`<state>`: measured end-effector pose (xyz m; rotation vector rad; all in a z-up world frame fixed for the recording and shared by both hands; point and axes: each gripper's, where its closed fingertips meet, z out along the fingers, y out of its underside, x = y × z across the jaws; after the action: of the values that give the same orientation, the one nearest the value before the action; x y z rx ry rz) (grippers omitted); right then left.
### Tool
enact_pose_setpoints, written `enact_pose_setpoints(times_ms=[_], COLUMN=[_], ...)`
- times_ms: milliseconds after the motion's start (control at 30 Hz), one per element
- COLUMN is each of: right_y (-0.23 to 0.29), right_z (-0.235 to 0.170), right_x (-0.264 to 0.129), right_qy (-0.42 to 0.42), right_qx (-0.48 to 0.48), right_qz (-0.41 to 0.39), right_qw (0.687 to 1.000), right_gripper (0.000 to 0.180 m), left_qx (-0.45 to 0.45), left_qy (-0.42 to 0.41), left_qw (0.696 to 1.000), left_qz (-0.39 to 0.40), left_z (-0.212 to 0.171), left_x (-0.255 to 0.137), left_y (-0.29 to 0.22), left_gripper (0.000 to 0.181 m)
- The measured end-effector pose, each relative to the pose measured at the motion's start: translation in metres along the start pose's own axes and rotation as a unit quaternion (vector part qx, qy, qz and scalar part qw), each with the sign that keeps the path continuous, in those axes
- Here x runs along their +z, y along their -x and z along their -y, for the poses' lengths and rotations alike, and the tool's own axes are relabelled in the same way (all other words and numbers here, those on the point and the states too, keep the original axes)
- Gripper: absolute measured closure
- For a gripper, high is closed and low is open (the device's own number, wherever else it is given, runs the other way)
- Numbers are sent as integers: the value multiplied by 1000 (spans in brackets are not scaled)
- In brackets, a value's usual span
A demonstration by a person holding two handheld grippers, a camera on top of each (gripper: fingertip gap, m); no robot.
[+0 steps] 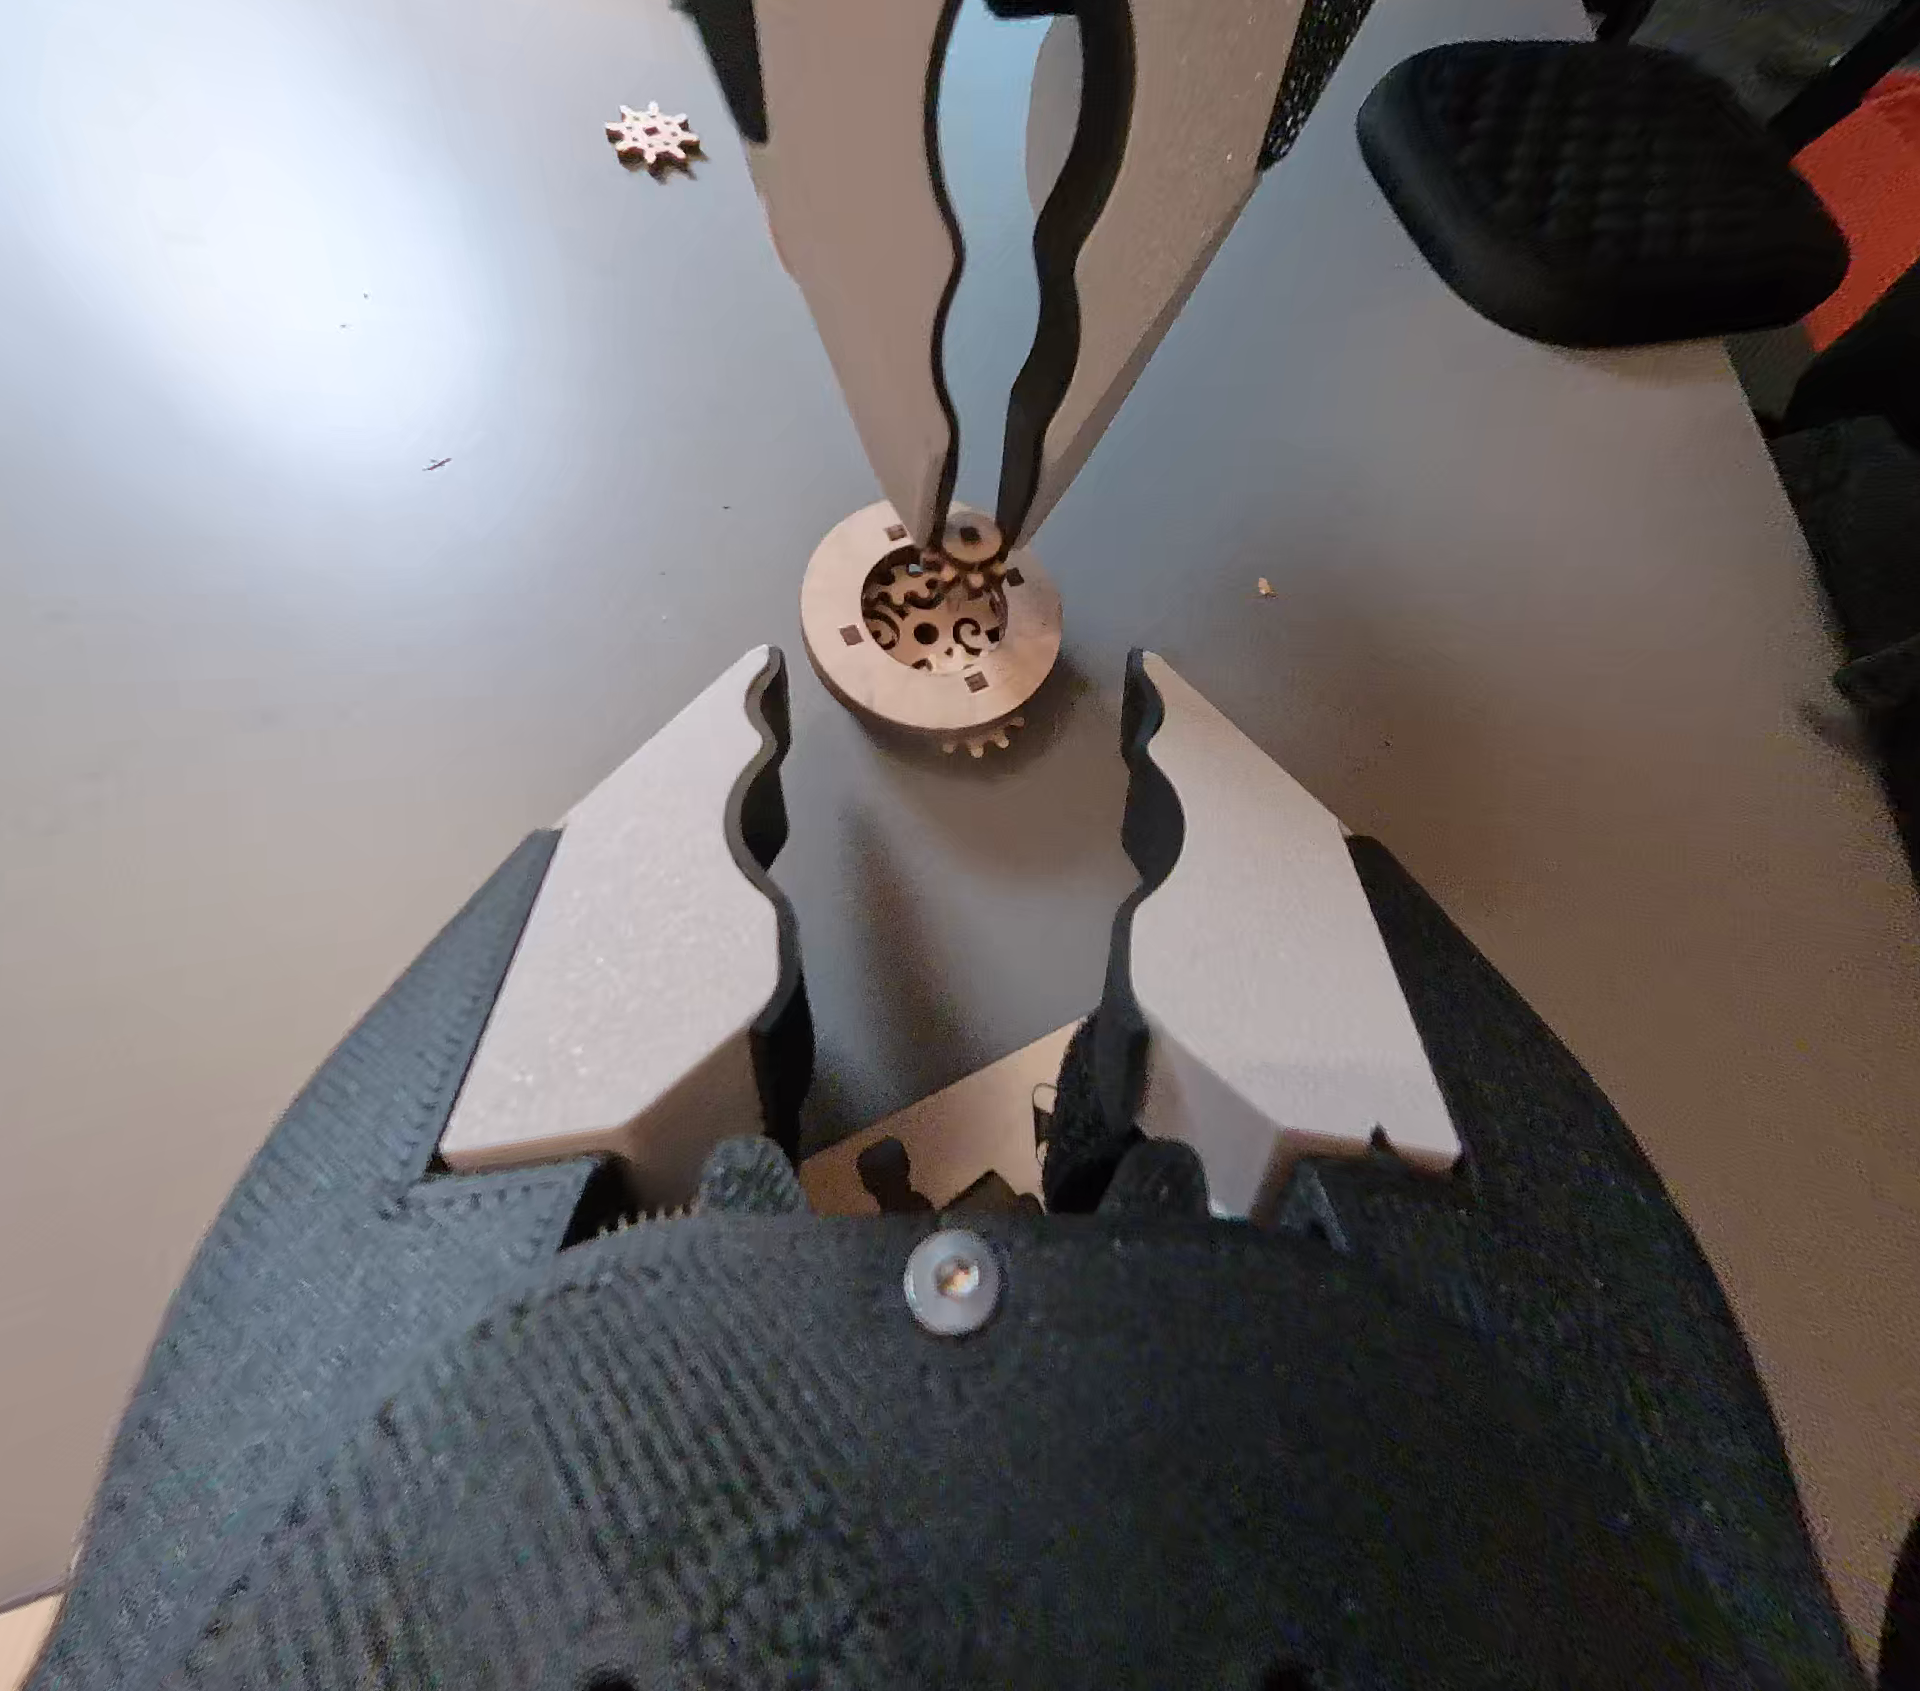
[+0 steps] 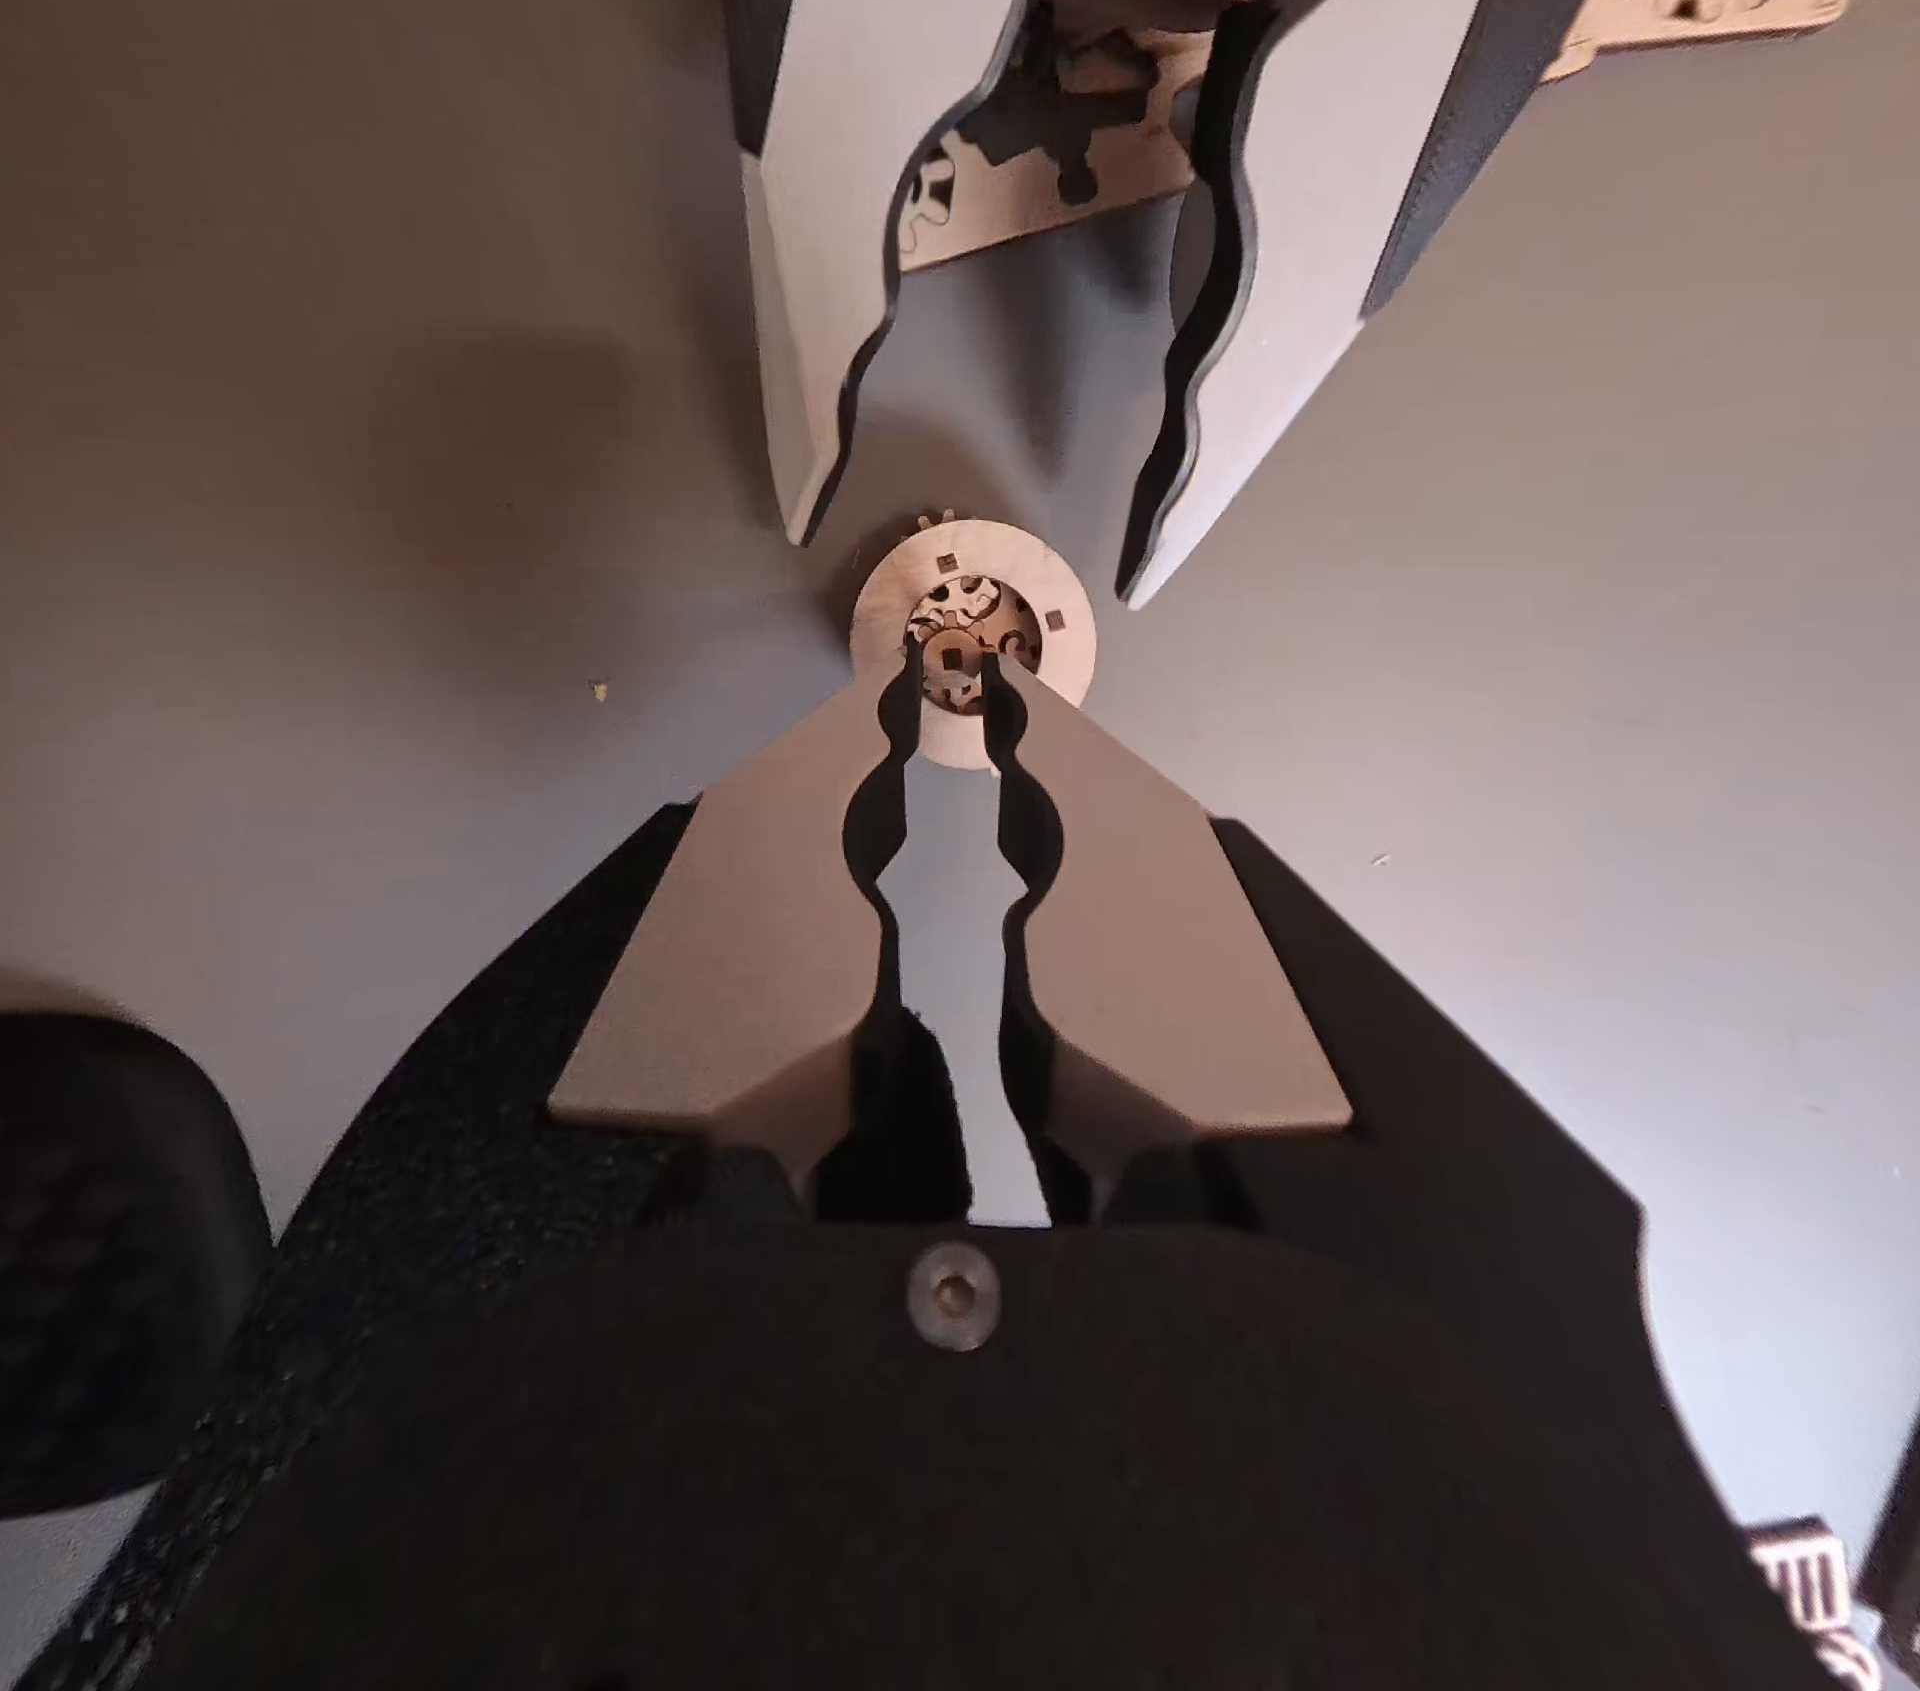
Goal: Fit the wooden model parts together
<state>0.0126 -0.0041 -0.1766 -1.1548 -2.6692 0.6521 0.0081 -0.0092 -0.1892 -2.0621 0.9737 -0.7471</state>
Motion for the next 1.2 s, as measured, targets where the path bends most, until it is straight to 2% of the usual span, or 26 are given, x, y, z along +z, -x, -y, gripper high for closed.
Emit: enact_pose_setpoints(times_ms=[233,667,1200], right_y=[-4,-4,-5], right_z=[-8,-5,-10], right_x=[11,14,21], right_qy=[41,41,81], right_qx=[-4,-12,-65], right_qz=[15,24,10], right_qw=[999,999,995], right_gripper=[169,171,170], left_qx=[7,11,9], left_qy=[25,36,40], left_qw=[1000,999,999], left_qz=[10,14,12], left_z=[-8,-10,-12], left_x=[11,13,14], left_y=[3,4,5], left_gripper=[121,131,132])
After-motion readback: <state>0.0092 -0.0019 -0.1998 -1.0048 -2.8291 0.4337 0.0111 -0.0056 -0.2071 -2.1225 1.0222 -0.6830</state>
